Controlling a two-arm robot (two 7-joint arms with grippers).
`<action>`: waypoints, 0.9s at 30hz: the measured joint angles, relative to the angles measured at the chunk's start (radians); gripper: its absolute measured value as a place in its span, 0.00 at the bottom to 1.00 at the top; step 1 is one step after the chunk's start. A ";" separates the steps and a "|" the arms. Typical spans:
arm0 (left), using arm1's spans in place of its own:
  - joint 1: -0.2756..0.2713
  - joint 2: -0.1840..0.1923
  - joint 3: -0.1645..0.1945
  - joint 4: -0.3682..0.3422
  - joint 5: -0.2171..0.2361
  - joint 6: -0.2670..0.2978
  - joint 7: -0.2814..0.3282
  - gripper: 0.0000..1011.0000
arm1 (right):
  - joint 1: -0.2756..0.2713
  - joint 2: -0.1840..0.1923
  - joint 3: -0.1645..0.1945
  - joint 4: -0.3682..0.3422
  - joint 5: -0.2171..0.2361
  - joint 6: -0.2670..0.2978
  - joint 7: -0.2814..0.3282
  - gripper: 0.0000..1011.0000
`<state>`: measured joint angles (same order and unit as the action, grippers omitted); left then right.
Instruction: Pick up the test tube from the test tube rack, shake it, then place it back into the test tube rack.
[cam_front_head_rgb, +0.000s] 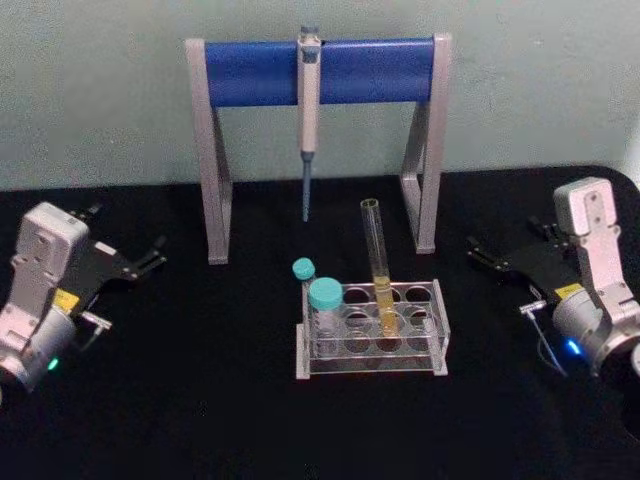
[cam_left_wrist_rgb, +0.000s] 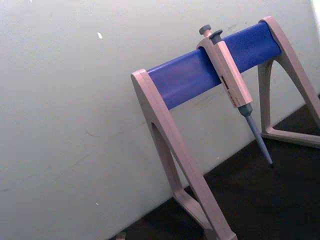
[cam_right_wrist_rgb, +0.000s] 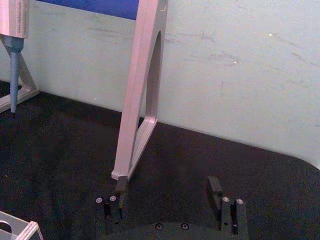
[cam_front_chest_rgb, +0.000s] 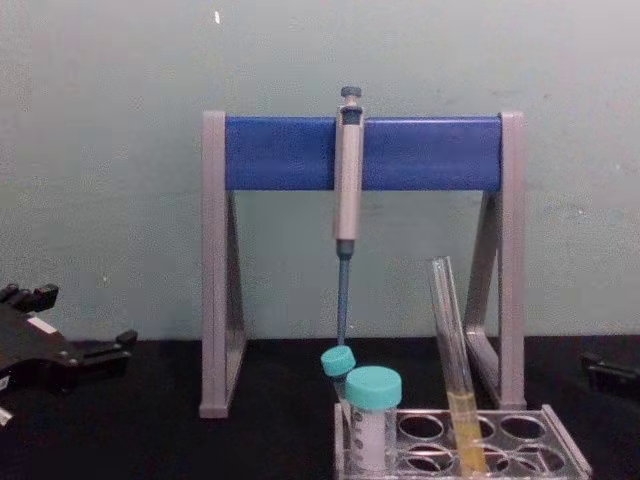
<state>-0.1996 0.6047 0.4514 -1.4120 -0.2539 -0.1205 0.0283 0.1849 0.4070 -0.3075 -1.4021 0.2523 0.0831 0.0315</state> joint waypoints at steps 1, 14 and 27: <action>0.000 0.000 0.000 0.000 0.000 0.000 0.000 0.99 | 0.000 0.000 0.000 0.000 0.000 0.000 0.000 0.99; 0.000 0.000 0.000 0.000 0.000 0.000 0.000 0.99 | 0.000 0.000 0.000 0.000 0.000 0.000 0.000 0.99; 0.000 0.000 0.000 0.000 0.000 0.000 0.000 0.99 | 0.000 0.000 0.000 0.000 0.000 0.000 0.000 0.99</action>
<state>-0.1996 0.6047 0.4514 -1.4120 -0.2539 -0.1206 0.0283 0.1849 0.4070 -0.3075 -1.4020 0.2523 0.0831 0.0315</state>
